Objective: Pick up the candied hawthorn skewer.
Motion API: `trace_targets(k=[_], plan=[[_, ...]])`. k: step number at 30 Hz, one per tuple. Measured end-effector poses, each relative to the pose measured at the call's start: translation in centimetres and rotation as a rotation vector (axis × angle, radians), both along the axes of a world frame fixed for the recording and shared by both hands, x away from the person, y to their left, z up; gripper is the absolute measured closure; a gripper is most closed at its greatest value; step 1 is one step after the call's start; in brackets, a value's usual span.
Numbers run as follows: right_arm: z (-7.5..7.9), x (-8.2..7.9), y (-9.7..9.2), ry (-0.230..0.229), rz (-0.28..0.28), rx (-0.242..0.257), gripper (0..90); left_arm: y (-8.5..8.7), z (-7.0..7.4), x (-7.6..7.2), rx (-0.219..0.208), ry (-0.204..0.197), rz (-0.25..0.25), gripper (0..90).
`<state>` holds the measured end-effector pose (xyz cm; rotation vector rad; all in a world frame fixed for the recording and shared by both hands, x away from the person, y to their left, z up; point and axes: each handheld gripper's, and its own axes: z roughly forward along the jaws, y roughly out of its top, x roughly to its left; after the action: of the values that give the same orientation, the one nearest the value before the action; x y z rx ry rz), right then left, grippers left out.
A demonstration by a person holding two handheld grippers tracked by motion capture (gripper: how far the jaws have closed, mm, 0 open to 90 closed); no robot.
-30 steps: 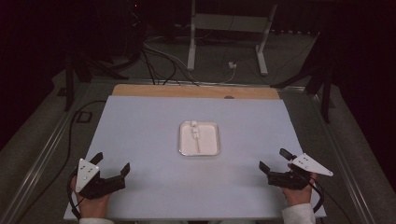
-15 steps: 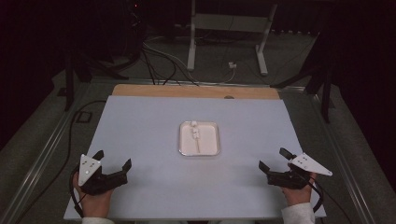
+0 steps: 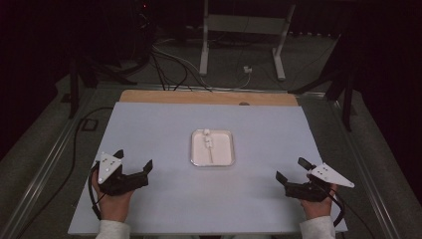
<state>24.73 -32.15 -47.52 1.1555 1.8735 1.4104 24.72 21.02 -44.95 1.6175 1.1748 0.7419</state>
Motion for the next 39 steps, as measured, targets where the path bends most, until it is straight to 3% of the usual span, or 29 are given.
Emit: trace_targets(k=[9,19,39], plan=[[0.0,0.1,0.0,0.001,0.004,-0.001,0.0,-2.7,0.5,2.1,-0.018,0.026,-0.049,0.8],[-0.1,0.1,0.1,0.003,0.003,-0.003,0.0,-4.3,0.5,3.8,-0.030,0.051,-0.063,0.8],[-0.1,0.2,0.1,0.011,0.001,-0.007,0.0,-8.7,-0.2,6.4,0.016,0.109,-0.118,0.8]])
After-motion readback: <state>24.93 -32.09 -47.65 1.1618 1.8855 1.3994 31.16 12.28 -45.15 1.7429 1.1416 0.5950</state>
